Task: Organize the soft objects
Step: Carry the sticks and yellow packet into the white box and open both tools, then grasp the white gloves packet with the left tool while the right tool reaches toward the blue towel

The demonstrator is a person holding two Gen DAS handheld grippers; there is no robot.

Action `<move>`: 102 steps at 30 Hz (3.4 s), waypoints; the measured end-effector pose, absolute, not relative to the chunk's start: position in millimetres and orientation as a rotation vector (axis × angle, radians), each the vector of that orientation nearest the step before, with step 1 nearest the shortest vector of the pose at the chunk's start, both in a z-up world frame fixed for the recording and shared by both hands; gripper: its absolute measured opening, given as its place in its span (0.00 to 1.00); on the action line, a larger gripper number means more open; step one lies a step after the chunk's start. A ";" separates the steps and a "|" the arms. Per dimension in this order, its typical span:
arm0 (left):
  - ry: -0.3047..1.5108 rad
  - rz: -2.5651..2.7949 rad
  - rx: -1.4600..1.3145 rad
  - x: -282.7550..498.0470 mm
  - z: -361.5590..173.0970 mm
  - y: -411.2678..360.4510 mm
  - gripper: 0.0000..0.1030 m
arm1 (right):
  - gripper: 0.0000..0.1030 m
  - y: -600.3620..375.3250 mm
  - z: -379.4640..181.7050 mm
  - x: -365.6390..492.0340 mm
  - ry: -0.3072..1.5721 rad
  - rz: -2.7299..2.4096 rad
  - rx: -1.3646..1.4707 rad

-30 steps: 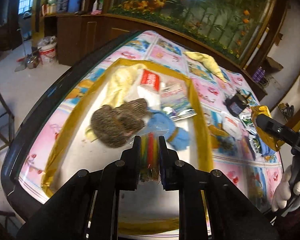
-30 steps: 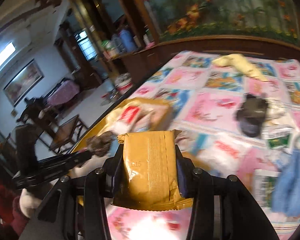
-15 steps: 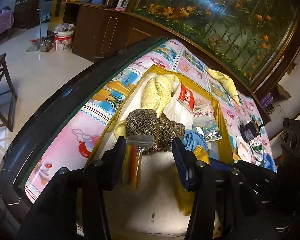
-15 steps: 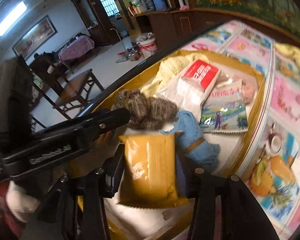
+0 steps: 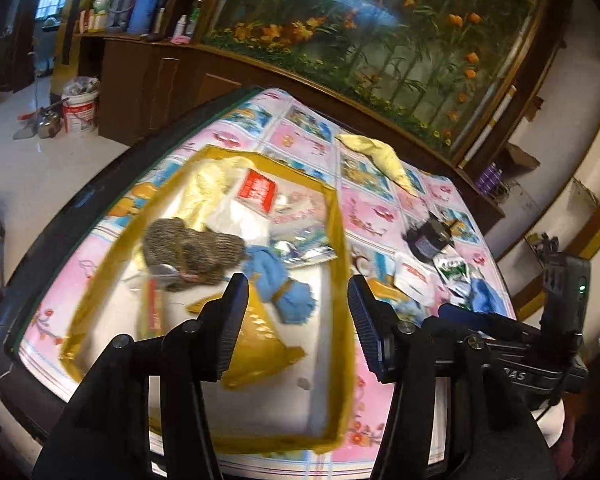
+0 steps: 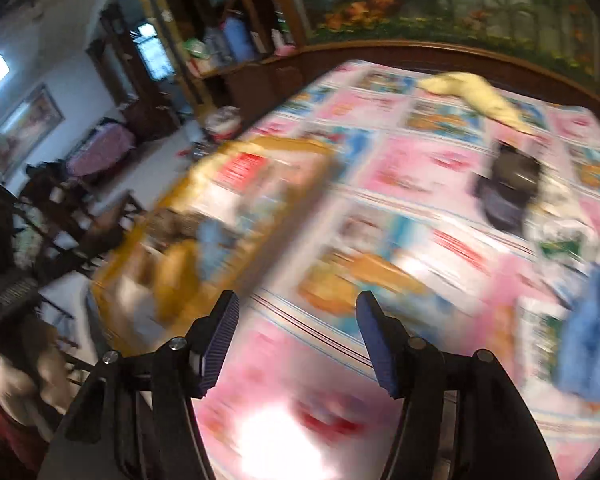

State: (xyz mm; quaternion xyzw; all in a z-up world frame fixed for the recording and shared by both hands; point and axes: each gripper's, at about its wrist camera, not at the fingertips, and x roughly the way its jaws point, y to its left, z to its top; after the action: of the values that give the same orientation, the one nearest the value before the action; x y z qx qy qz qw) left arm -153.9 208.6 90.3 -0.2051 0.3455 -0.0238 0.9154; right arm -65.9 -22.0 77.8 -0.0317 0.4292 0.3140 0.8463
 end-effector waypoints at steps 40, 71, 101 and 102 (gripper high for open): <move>0.937 -0.184 -0.173 -44.3 20.5 50.5 0.66 | 1.00 -108.7 22.7 -18.0 0.908 0.335 -0.187; 0.903 -0.262 -0.275 -38.6 19.6 57.9 0.91 | 1.00 -108.3 22.4 -17.7 0.908 0.335 -0.187; 0.986 -0.204 -0.123 15.1 28.7 41.3 0.86 | 1.00 -107.7 23.6 -33.9 0.994 0.410 -0.237; 0.981 -0.205 -0.094 18.7 26.5 35.5 0.86 | 1.00 -111.0 23.8 -39.4 1.004 0.428 -0.247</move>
State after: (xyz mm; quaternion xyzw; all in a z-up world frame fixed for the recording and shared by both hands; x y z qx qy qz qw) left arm 18.7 35.5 26.5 -0.0451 0.4699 -0.0982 0.8761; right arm -39.4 -111.0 23.8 -0.1173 0.4760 0.2030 0.8476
